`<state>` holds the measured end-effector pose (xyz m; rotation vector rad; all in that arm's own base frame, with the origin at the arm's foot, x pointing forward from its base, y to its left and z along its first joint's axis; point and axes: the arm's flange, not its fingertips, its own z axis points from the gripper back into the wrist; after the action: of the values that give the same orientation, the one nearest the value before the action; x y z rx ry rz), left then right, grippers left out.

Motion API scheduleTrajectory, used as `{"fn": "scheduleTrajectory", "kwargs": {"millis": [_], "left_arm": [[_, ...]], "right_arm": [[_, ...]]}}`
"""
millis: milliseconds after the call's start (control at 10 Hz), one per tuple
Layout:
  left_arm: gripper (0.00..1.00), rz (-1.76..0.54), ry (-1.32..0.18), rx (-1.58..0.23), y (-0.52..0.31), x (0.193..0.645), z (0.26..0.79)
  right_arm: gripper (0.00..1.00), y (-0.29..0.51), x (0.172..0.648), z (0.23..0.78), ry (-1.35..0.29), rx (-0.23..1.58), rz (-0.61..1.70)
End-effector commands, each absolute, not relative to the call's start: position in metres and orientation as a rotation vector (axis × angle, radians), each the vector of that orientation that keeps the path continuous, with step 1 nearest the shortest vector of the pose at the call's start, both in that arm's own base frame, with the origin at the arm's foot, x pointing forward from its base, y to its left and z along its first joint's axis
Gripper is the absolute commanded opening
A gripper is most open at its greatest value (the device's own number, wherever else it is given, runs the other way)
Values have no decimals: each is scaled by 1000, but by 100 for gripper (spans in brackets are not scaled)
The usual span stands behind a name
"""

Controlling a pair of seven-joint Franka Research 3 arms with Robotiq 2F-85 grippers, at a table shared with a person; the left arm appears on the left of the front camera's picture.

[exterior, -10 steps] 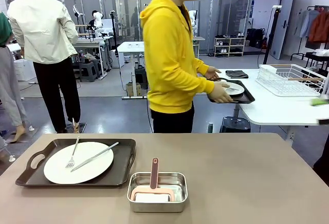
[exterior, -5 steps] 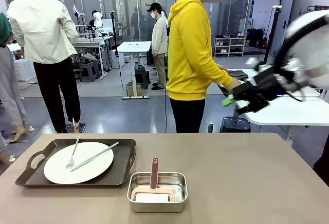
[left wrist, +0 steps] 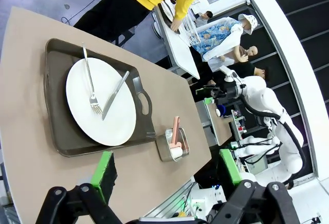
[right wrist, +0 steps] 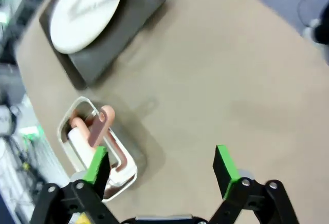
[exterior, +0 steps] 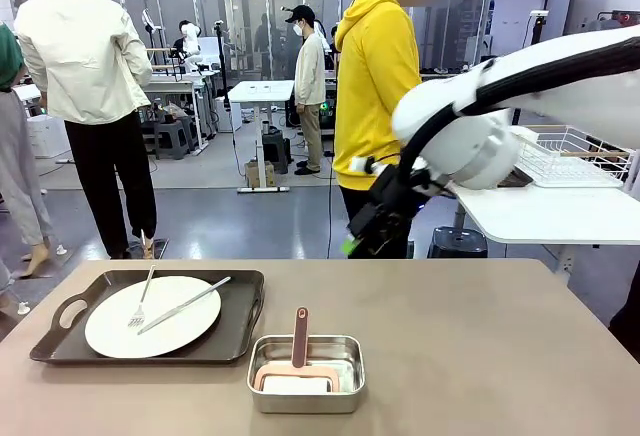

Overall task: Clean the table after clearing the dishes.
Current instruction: When the left (or right) Handle tray is removed, use the left hand (or right hand) to clean the left (or right) side of the table with the Lint Roller.

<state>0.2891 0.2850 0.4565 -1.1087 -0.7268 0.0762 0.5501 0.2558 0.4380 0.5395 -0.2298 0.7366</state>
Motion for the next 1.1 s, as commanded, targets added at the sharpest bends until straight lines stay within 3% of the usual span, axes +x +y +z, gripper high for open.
{"fn": "scheduleTrajectory", "kwargs": {"millis": [0,200,1000], "left_arm": [[100,72,-734,-1117,286,286,459],[100,72,-734,-1117,286,286,459],[100,72,-734,-1117,286,286,459]], "right_arm": [[100,288,561,424,-130,509,876],[100,305,552,407,-60,491,930],[100,304,548,399,-68,508,909]]}}
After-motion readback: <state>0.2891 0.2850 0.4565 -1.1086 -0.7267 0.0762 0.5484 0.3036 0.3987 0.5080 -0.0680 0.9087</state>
